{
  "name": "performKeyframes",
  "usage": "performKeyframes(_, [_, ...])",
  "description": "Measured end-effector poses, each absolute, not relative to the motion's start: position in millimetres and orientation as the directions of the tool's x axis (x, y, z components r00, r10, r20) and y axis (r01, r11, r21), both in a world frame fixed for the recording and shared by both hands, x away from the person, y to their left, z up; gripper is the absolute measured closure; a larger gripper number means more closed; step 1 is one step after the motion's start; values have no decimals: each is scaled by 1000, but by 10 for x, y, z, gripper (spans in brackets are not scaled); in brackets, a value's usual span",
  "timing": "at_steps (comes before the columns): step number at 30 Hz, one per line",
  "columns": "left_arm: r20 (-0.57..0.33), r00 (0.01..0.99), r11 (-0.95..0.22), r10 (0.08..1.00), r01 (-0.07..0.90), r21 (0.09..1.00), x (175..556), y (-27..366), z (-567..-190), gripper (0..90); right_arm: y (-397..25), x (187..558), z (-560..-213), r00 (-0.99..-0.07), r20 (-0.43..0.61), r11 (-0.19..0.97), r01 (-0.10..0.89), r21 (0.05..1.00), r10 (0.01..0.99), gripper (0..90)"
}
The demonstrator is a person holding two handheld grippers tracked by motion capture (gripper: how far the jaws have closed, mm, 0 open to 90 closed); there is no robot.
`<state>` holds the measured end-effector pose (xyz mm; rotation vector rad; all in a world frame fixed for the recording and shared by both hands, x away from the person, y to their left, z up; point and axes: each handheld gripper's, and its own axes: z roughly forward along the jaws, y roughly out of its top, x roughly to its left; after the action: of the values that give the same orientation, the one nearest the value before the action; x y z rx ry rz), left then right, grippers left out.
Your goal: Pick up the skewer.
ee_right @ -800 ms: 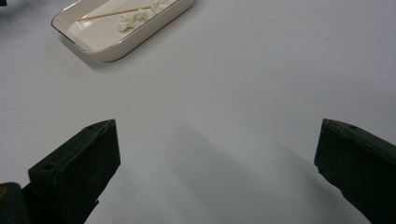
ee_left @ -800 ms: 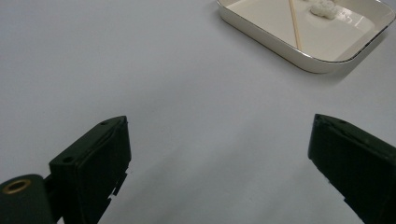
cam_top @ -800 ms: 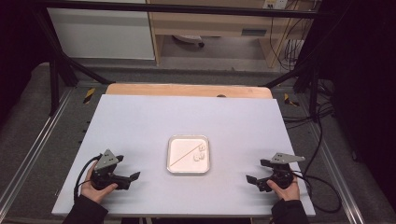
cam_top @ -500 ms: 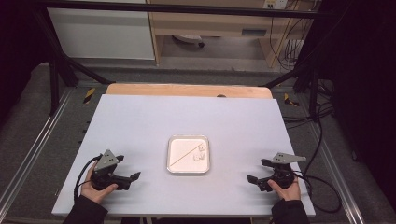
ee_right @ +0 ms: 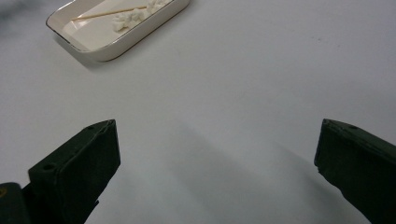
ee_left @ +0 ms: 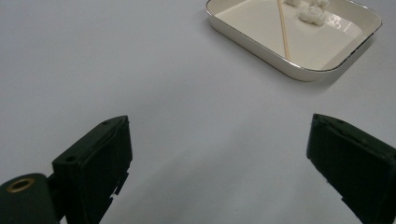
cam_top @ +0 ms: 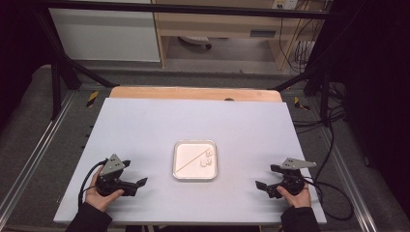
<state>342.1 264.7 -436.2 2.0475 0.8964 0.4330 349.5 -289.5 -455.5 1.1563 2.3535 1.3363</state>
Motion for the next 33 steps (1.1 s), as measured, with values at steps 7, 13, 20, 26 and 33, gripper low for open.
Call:
performKeyframes(7, [-13, 690, -402, 724, 436, 806, 3428, 2591, -4317, 69, -2893, 3496, -4555, -672, 195, 285, 534, 796, 714, 8])
performKeyframes(13, [-14, 695, -408, 719, 439, 800, 3432, 2509, -4267, 73, -2880, 3501, -4556, -674, 190, 294, 535, 793, 714, 7])
performKeyframes(20, [-1, 703, -428, 712, 434, 793, 3468, 2383, -4199, 73, -2878, 3500, -4555, -673, 191, 292, 535, 793, 714, 7])
performKeyframes(26, [10, 715, -444, 699, 422, 790, 3515, 2238, -4121, 73, -2876, 3501, -4556, -674, 186, 298, 535, 791, 715, 7])
performKeyframes(33, [39, 730, -468, 682, 395, 791, 3587, 2036, -4047, 71, -2874, 3502, -4555, -675, 180, 304, 532, 790, 715, 7])
